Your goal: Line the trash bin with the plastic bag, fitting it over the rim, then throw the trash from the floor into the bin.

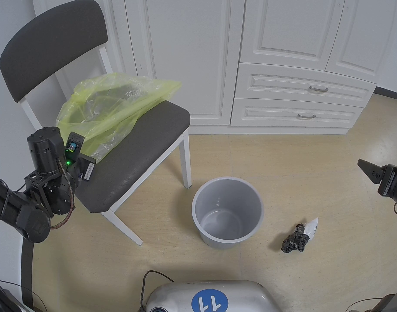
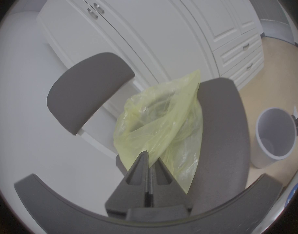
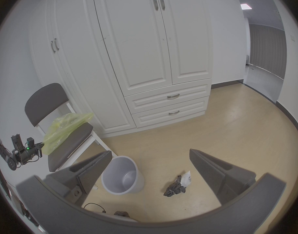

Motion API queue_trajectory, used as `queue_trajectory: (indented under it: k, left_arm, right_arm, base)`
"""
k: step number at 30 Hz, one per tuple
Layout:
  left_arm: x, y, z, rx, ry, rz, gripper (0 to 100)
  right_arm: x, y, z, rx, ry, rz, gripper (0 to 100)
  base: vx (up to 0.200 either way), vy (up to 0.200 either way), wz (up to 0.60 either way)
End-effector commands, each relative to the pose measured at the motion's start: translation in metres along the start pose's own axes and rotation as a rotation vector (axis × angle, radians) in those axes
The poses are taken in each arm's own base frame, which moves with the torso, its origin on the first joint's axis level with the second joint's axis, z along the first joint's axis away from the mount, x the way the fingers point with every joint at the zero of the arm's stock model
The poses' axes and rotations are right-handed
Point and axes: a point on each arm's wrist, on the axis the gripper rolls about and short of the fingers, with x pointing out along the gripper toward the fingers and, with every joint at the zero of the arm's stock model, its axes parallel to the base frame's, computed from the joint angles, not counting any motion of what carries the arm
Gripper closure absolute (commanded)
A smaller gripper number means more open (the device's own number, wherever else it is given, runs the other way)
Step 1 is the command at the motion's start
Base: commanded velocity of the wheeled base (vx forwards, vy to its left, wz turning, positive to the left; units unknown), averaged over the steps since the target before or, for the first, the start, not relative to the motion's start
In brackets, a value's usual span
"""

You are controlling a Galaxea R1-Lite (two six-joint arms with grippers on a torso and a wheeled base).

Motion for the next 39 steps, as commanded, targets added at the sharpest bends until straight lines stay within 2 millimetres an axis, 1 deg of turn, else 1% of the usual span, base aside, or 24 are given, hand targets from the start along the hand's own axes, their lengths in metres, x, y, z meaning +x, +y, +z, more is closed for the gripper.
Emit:
queue_trajectory:
  k: [1, 2, 6, 10, 13, 14, 15, 17, 22, 27, 28, 30, 33, 36, 39]
  left_arm:
    - [-0.027, 0.006, 0.023, -0.052, -0.129, -0.051, 100]
    - [-0.031, 0.005, 0.026, -0.06, -0.147, -0.064, 100]
    - [-0.068, 0.0, 0.053, -0.136, -0.292, -0.184, 100]
    - [-0.1, -0.007, 0.077, -0.193, -0.405, -0.285, 100]
    - [-0.118, -0.011, 0.092, -0.213, -0.461, -0.347, 100]
    - [-0.127, -0.011, 0.098, -0.218, -0.481, -0.379, 100]
    - [-0.129, -0.011, 0.099, -0.218, -0.483, -0.386, 100]
    - [-0.144, -0.008, 0.111, -0.234, -0.51, -0.436, 100]
    - [-0.153, -0.006, 0.122, -0.282, -0.531, -0.477, 100]
    - [-0.163, 0.008, 0.13, -0.266, -0.55, -0.537, 100]
    - [-0.167, 0.013, 0.133, -0.263, -0.559, -0.563, 100]
    - [-0.173, 0.017, 0.137, -0.263, -0.567, -0.598, 100]
    - [-0.178, 0.019, 0.142, -0.277, -0.583, -0.646, 100]
    - [-0.181, 0.018, 0.143, -0.278, -0.594, -0.67, 100]
    - [-0.188, 0.018, 0.144, -0.274, -0.627, -0.726, 100]
  right_arm:
    - [-0.002, 0.009, -0.006, -0.016, 0.023, 0.065, 0]
    - [-0.001, 0.01, -0.007, -0.019, 0.027, 0.073, 0]
    - [0.001, 0.02, -0.014, -0.031, 0.062, 0.123, 0]
    - [0.001, 0.023, -0.017, -0.035, 0.081, 0.145, 0]
    - [0.001, 0.024, -0.018, -0.035, 0.083, 0.152, 0]
    - [0.001, 0.024, -0.018, -0.036, 0.083, 0.152, 0]
    - [0.001, 0.024, -0.018, -0.037, 0.085, 0.152, 0]
    - [0.0, 0.024, -0.019, -0.037, 0.085, 0.155, 0]
    - [-0.003, 0.024, -0.02, -0.039, 0.083, 0.168, 0]
    - [0.0, 0.025, -0.022, -0.042, 0.1, 0.174, 0]
    - [0.0, 0.026, -0.023, -0.043, 0.107, 0.177, 0]
    - [-0.001, 0.026, -0.025, -0.044, 0.112, 0.183, 0]
    - [-0.001, 0.026, -0.026, -0.048, 0.119, 0.184, 0]
    - [0.0, 0.027, -0.028, -0.051, 0.127, 0.185, 0]
    - [0.002, 0.027, -0.03, -0.053, 0.136, 0.184, 0]
  base:
    - [0.0, 0.0, 0.0]
    - [0.0, 0.0, 0.0]
    - [0.0, 0.0, 0.0]
    - [0.0, 0.0, 0.0]
    - [0.0, 0.0, 0.0]
    - [0.0, 0.0, 0.0]
    - [0.0, 0.0, 0.0]
    - [0.0, 0.0, 0.0]
    - [0.0, 0.0, 0.0]
    - [0.0, 0.0, 0.0]
    - [0.0, 0.0, 0.0]
    - [0.0, 0.0, 0.0]
    - [0.0, 0.0, 0.0]
    - [0.0, 0.0, 0.0]
    - [0.0, 0.0, 0.0]
